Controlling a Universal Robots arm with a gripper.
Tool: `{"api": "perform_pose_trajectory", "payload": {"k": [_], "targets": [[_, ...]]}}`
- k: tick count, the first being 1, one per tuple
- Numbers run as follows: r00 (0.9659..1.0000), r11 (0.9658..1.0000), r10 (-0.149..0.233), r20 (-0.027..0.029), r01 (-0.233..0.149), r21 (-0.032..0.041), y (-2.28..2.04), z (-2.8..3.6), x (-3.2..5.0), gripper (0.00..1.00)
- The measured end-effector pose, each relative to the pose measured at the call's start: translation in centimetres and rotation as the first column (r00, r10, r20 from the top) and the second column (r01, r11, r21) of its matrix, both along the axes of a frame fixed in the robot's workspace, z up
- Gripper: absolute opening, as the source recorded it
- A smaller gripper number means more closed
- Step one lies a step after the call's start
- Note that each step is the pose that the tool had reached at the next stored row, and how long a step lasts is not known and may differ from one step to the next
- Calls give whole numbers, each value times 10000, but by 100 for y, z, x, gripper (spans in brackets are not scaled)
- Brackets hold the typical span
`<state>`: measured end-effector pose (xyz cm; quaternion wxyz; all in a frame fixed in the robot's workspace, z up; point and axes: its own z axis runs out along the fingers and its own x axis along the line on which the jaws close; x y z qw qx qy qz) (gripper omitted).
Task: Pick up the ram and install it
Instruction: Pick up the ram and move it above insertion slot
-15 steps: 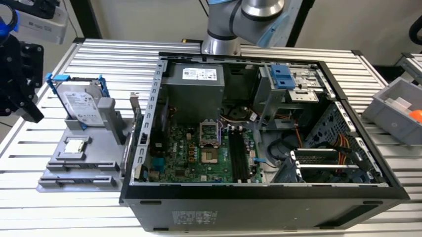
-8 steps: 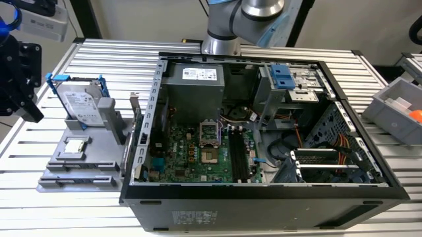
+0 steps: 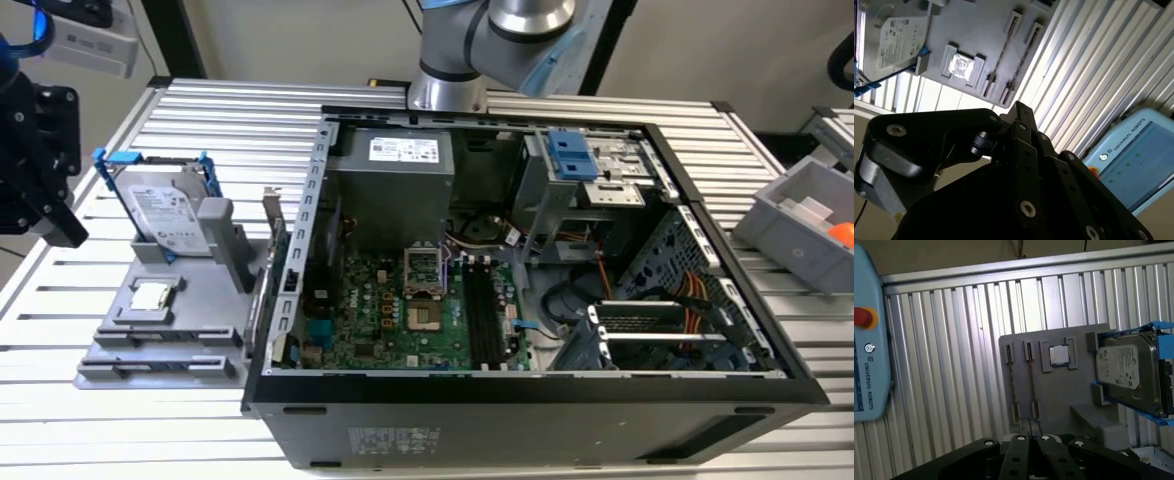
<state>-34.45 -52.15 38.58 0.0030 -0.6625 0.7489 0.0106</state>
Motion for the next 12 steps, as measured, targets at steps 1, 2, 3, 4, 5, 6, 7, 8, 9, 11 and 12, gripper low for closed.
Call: {"api": "perform_pose_trajectory", "payload": {"k": [1,2,3,4,5,6,7,8,9,11,12], "targets": [[9999,9999,106,0,-106,0,0,0,0,0],[9997,9997,228,0,-228,0,0,0,0,0],[9995,9995,326,0,-326,0,1,0,0,0],[9991,9991,435,0,-435,0,1,0,0,0],[9985,9985,545,1,-545,0,1,0,0,0],[9979,9979,655,0,-655,0,1,0,0,0],[9971,9971,759,0,-759,0,1,0,0,0],[9963,9963,858,1,-858,0,1,0,0,0],[9954,9954,957,0,-957,0,1,0,0,0],[9933,9933,1159,0,-1159,0,1,0,0,0],[9921,9921,1255,0,-1255,0,1,0,0,0]]}}
